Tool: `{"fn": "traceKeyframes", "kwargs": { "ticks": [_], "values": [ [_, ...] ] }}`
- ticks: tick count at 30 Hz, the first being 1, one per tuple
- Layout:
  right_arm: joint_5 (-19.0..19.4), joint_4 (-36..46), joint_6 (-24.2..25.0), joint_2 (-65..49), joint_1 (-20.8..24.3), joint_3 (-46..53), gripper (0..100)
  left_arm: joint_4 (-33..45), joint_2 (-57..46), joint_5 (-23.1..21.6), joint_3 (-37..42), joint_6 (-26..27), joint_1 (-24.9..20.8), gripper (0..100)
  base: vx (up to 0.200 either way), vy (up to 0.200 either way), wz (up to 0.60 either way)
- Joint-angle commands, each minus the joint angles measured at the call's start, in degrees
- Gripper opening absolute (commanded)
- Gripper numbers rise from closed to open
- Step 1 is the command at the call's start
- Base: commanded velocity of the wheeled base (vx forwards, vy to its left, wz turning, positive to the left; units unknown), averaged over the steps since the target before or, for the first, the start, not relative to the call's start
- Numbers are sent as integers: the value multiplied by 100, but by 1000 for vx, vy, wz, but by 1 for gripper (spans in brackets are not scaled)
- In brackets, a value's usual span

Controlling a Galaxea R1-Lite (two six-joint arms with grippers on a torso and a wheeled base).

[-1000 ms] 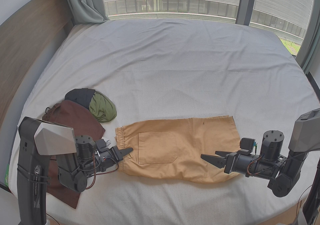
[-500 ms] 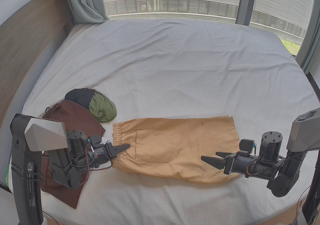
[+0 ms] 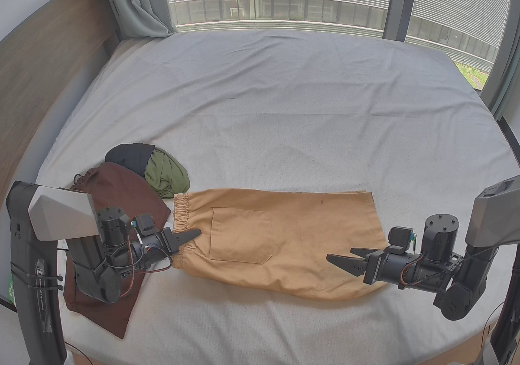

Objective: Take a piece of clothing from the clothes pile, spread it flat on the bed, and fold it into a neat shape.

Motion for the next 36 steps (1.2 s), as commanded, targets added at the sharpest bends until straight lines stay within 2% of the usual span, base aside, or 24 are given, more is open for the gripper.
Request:
{"fn": "traceKeyframes", "kwargs": {
  "ticks": [1,22,28,36],
  "values": [
    [3,-3,1,9,1,-1,100,-4,-165,-77,128,11,47,0,0,0,0],
    [-15,-3,1,18,45,8,100,5,-411,-183,278,11,275,0,0,0,0],
    [-15,-3,1,106,45,-1,100,-4,-429,-183,286,257,372,0,0,0,0],
    [-15,-3,1,115,45,-10,100,-4,-693,-534,436,266,618,0,0,0,0]
  ]
}}
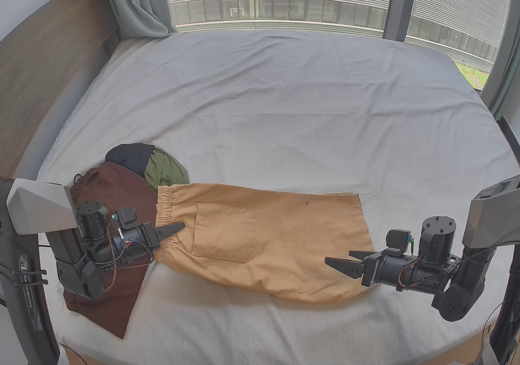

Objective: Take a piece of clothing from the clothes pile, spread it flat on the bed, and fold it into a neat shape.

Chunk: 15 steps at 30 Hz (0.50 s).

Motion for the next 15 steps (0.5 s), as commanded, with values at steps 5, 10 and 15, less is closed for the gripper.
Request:
{"fn": "traceKeyframes", "kwargs": {
  "ticks": [5,10,15],
  "values": [
    [3,-1,1,12,-6,4,100,1,-214,-185,154,-10,244,0,0,0,0],
    [3,-1,1,3,-14,-5,100,1,-284,-316,242,-10,323,0,0,0,0],
    [3,-1,1,3,-14,4,100,1,-328,-316,251,-19,411,0,0,0,0]
  ]
}}
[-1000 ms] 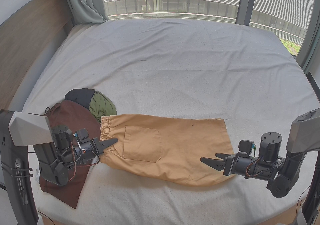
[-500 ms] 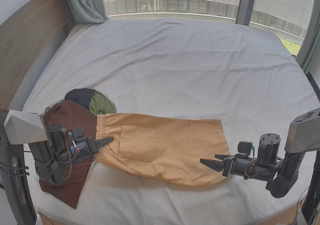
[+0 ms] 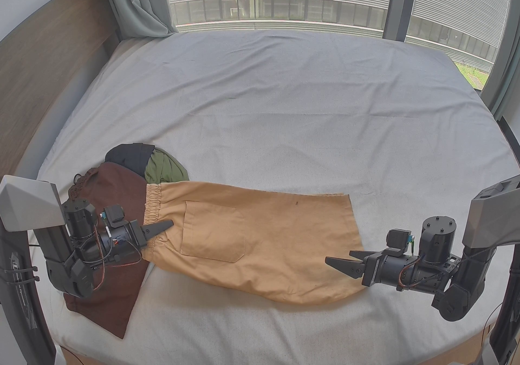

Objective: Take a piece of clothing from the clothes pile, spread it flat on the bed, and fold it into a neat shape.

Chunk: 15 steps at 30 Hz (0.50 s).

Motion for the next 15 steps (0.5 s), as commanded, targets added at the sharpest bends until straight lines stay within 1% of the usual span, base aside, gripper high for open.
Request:
{"fn": "traceKeyframes", "kwargs": {
  "ticks": [1,10,15],
  "values": [
    [3,-3,4,8,9,1,100,-3,-68,4,17,-18,66,0,0,0,0],
    [3,-3,4,8,9,1,100,-3,-76,-13,43,0,224,0,0,0,0],
    [12,-3,4,8,9,1,100,-3,-138,-207,43,0,479,0,0,0,0]
  ]
}}
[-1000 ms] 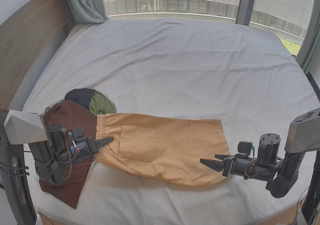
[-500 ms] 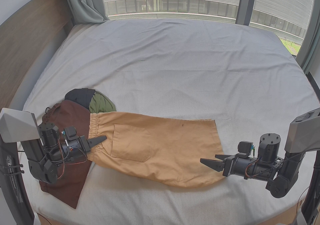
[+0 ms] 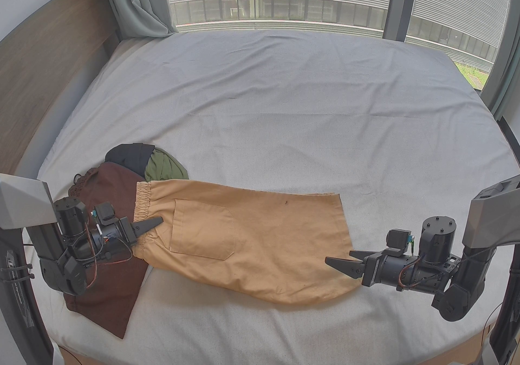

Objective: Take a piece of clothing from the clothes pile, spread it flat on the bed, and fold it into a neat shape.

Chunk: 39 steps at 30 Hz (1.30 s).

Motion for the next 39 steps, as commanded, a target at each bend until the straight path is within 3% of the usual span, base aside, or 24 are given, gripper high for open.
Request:
{"fn": "traceKeyframes", "kwargs": {
  "ticks": [1,17,32,39],
  "values": [
    [10,-3,1,8,3,1,100,-3,-62,-115,0,1,180,0,0,0,0],
    [1,-3,-113,-36,-6,1,100,-3,-264,-141,-18,-201,92,0,0,0,0],
    [-8,-3,-148,-176,-6,1,100,-3,-466,193,-80,-333,-647,0,0,0,0],
    [-34,-3,-157,-264,12,-25,100,5,-413,518,-255,-403,-1218,0,0,0,0]
  ]
}}
